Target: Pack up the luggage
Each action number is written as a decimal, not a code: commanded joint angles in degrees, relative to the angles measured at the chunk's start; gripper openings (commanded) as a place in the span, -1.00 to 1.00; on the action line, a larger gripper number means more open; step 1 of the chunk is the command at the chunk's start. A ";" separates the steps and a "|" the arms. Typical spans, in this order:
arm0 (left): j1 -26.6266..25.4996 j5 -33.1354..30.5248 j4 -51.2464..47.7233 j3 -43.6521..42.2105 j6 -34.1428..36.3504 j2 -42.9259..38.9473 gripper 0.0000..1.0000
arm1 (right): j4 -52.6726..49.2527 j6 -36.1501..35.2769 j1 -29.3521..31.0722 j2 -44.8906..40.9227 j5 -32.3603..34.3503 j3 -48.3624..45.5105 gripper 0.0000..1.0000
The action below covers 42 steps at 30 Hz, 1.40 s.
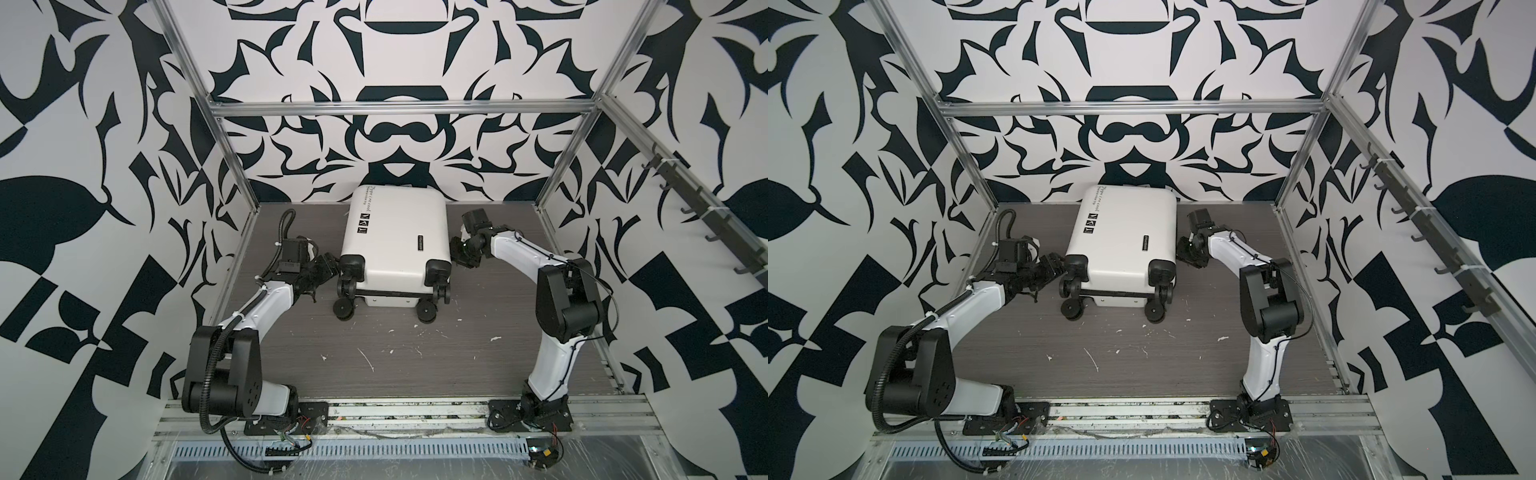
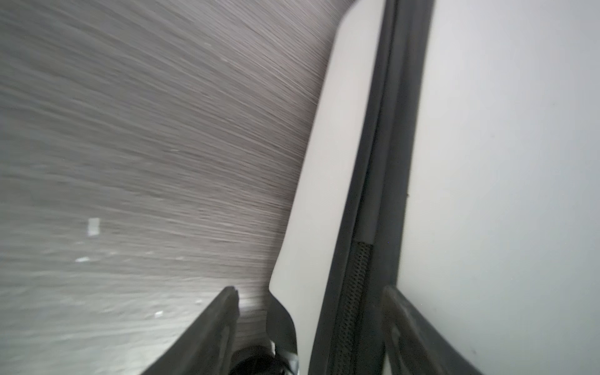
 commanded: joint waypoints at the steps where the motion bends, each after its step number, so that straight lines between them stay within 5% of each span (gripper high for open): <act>1: -6.28 8.18 2.18 1.25 -1.07 3.75 0.43 | -0.79 -1.69 1.06 0.29 -2.98 4.52 -0.08; 12: -15.19 8.80 7.20 11.81 -5.35 14.97 0.49 | -11.81 -7.25 -4.24 6.90 -2.40 17.47 -0.06; 21: -14.17 -6.01 -3.59 6.36 1.70 0.01 0.82 | -10.86 -7.79 -12.10 -4.78 -0.77 9.78 0.06; 24: -12.18 -6.70 -3.60 2.47 2.14 -3.68 0.84 | -10.32 -8.24 -12.65 -9.68 -0.46 6.34 0.07; 35: -9.28 -1.95 4.18 0.75 -0.76 7.90 0.39 | -9.05 -8.07 -12.64 -15.71 0.17 -3.55 0.01; 42: -13.99 -1.99 4.99 4.14 0.71 13.85 0.33 | -6.72 -8.14 -11.32 -11.32 -2.33 -4.79 -0.06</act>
